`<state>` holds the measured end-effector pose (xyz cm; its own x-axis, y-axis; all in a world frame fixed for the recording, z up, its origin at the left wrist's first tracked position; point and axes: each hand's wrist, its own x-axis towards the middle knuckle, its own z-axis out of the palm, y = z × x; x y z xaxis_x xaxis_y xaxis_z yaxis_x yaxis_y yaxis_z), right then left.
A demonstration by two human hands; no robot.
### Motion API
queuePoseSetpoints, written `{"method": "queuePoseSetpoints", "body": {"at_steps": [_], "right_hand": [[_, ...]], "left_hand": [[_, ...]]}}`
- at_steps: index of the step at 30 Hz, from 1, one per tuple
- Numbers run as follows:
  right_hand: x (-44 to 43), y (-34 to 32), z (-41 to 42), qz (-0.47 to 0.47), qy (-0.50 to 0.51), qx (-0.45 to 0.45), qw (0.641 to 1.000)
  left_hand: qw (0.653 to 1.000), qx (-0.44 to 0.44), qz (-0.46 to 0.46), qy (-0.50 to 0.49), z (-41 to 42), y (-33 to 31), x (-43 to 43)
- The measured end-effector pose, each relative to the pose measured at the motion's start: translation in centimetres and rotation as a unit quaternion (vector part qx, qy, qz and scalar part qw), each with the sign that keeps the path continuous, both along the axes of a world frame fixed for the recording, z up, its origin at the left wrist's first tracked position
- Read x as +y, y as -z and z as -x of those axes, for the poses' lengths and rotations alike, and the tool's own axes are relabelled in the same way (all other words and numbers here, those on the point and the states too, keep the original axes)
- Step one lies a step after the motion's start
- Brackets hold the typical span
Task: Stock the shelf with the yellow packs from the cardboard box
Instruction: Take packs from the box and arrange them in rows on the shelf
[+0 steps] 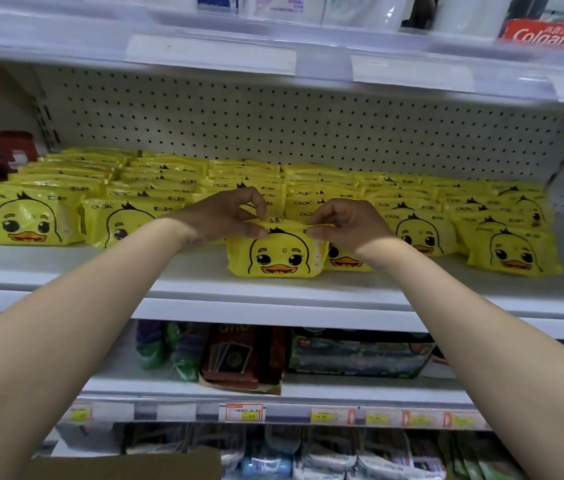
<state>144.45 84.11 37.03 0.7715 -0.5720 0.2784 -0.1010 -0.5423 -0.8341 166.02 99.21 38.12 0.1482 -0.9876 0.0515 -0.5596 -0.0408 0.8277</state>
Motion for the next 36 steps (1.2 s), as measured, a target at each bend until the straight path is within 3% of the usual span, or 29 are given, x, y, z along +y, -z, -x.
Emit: {"method": "queuePoseSetpoints", "body": {"at_steps": [4, 10, 13, 19, 26, 32, 36], "right_hand": [[0.3, 0.1, -0.1, -0.010, 0.011, 0.011, 1.000], [0.3, -0.1, -1.1, -0.015, 0.047, 0.046, 0.998], [0.6, -0.4, -2.6, -0.009, 0.060, 0.043, 0.997], [1.4, -0.4, -6.0, 0.089, 0.073, 0.068, 0.991], [2.7, 0.3, -7.8, 0.196, 0.034, 0.141, 0.970], [3.7, 0.7, -8.0, 0.326, 0.084, 0.187, 0.923], [4.5, -0.5, -6.8, 0.354, 0.110, 0.171, 0.913]], "left_hand": [[1.000, -0.001, 0.010, -0.018, -0.3, 0.2, 0.3], [0.994, -0.088, -0.013, -0.069, -1.4, -0.9, 0.1], [0.992, -0.091, -0.022, -0.088, -2.7, -1.6, 0.4], [0.963, -0.216, -0.001, -0.159, -4.1, -2.0, 0.2], [0.939, -0.251, 0.061, -0.228, -5.3, 0.1, 0.4], [0.904, -0.287, 0.107, -0.299, -3.5, 0.8, 0.3], [0.887, -0.300, 0.091, -0.339, -1.7, 0.4, 1.3]]}}
